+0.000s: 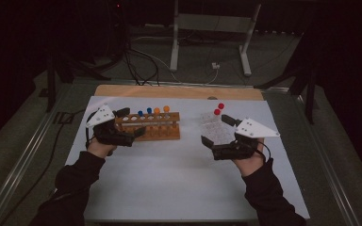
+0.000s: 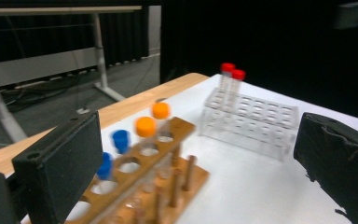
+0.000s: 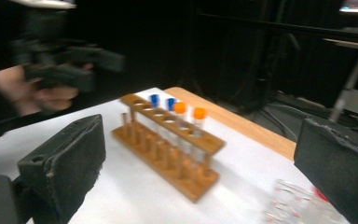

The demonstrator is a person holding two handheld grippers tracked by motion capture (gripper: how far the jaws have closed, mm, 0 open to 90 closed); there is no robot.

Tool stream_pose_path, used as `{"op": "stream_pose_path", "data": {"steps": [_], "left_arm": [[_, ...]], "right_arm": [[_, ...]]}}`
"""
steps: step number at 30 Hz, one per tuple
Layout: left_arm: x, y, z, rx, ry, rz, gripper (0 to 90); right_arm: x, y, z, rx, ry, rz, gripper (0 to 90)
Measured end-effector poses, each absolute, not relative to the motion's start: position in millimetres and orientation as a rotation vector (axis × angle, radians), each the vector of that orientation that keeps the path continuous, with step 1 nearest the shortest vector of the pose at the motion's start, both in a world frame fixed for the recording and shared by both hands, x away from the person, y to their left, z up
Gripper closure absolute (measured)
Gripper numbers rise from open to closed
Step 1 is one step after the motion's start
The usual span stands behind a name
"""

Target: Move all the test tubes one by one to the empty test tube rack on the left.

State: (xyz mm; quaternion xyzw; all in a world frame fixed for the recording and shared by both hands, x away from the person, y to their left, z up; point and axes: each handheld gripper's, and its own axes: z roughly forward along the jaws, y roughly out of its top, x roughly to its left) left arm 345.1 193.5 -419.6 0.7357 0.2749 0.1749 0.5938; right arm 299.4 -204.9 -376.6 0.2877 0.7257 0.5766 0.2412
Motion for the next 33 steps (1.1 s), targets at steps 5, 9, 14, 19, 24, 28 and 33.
{"op": "stream_pose_path", "data": {"steps": [5,9,14,19,24,28,33], "left_arm": [[327.6,188.6,-429.8,1.708,0.612,0.387,2.1],[317.6,184.9,-437.7,1.724,0.597,0.382,2.1],[311.9,181.8,-444.0,1.729,0.589,0.378,2.1],[309.2,180.9,-445.7,1.732,0.585,0.378,2.1],[308.5,180.7,-446.3,1.730,0.582,0.381,2.1],[308.4,180.2,-447.3,1.731,0.581,0.375,2.1],[309.0,179.9,-448.4,1.737,0.580,0.367,2.1]], "right_arm": [[317.1,-217.5,-381.5,0.872,1.975,1.516,3.1],[333.1,-225.6,-395.4,0.956,1.959,1.452,12.1],[354.8,-229.9,-417.5,1.049,1.974,1.349,18.6],[373.8,-231.3,-435.0,1.107,2.024,1.271,33.7],[390.0,-231.1,-446.3,1.176,2.063,1.204,44.2],[399.5,-230.2,-450.6,1.215,2.091,1.163,52.2],[407.8,-228.6,-455.2,1.240,2.119,1.151,56.2]]}}
